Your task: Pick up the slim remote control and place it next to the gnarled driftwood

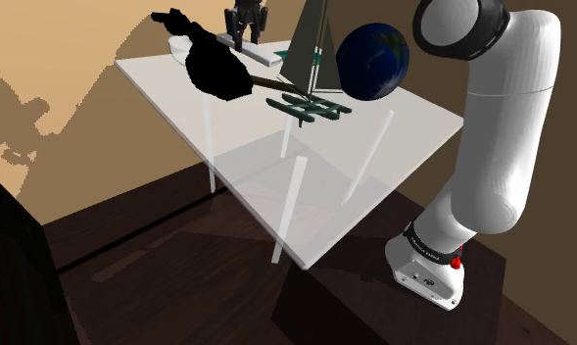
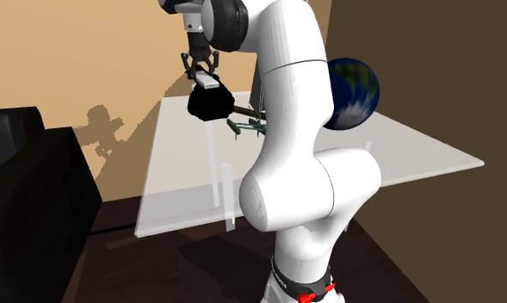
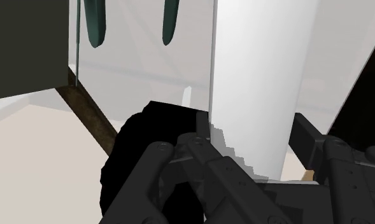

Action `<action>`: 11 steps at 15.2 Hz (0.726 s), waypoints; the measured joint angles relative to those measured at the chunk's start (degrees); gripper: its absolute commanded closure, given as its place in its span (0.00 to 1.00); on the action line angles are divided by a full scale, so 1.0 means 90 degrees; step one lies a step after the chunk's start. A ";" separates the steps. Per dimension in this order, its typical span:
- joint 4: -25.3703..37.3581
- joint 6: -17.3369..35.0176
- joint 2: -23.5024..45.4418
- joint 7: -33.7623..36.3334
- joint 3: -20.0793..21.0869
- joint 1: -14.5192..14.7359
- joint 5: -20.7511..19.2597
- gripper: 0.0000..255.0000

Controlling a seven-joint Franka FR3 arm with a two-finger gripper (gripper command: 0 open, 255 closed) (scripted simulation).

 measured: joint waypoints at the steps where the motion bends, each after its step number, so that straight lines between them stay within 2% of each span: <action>1: -0.0097 0.0086 -0.0012 0.0004 0.0000 -0.0001 0.0000 1.00; 11: -0.1187 0.1038 -0.0148 0.0038 0.0001 -0.0023 0.0004 1.00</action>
